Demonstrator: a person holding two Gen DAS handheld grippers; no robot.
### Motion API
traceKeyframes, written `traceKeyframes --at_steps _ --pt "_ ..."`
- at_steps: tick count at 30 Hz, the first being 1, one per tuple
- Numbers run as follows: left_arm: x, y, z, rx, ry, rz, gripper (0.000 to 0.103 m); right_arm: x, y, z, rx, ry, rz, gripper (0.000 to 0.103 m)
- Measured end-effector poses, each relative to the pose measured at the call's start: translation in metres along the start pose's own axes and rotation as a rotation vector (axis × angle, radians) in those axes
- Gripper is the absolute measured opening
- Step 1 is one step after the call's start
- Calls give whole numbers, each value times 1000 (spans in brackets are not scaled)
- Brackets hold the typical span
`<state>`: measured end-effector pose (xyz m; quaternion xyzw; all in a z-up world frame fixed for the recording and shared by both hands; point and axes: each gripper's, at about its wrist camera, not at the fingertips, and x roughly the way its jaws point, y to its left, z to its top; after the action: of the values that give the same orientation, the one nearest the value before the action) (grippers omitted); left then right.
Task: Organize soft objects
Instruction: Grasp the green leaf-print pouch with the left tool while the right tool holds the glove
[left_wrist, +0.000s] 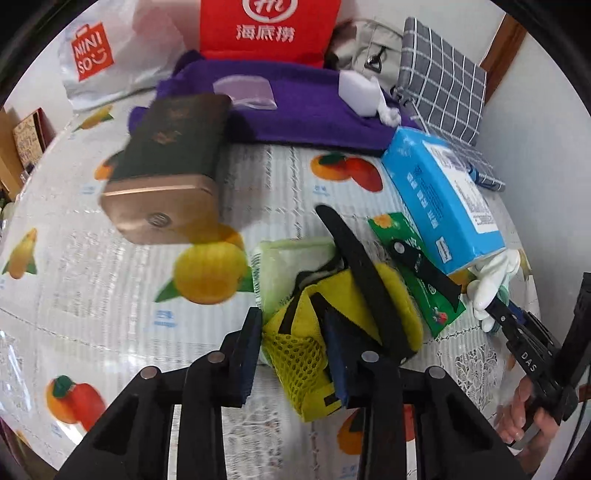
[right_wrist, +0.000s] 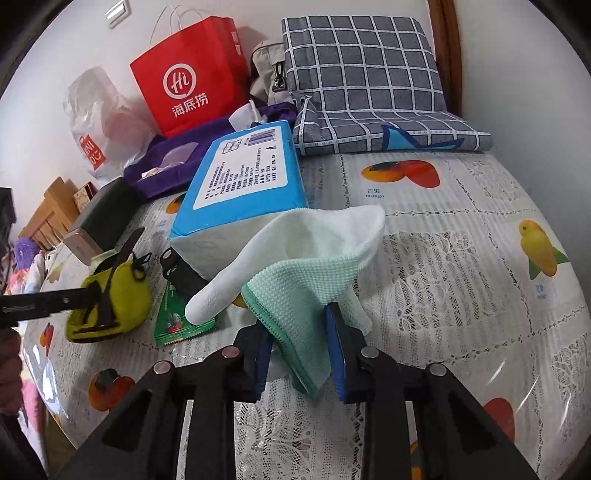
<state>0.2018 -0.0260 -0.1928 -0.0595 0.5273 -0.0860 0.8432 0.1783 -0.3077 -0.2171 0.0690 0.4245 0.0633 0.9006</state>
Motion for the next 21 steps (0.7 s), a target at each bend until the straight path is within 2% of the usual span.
traceKeyframes --at_steps 7,9,11,14,16,17,18,19,21 --pt "-30 42 -6 -67 -44 -67 31 -3 2 0 12 7 -8 26" --pt "-31 55 -9 -102 -41 -68 31 -4 3 -1 12 8 -14 24" --pt "-26 60 -12 -95 -17 -63 31 -5 5 -2 12 8 -24 22" --pt "-29 73 -19 -115 -30 -64 34 -6 9 -3 4 15 -43 20" --pt "-30 79 -18 -132 -31 -59 39 -8 11 -4 -5 19 -50 20" --pt "-31 81 -16 -138 -38 -58 47 -9 12 -6 -11 26 -51 20" --pt "-32 83 -13 -146 -50 -59 61 -9 12 -6 -16 30 -51 20" --pt "-34 85 -10 -152 -65 -62 65 -10 14 -7 -23 33 -56 20" --pt "-32 85 -1 -153 -83 -51 66 -12 14 -9 -25 36 -57 20"
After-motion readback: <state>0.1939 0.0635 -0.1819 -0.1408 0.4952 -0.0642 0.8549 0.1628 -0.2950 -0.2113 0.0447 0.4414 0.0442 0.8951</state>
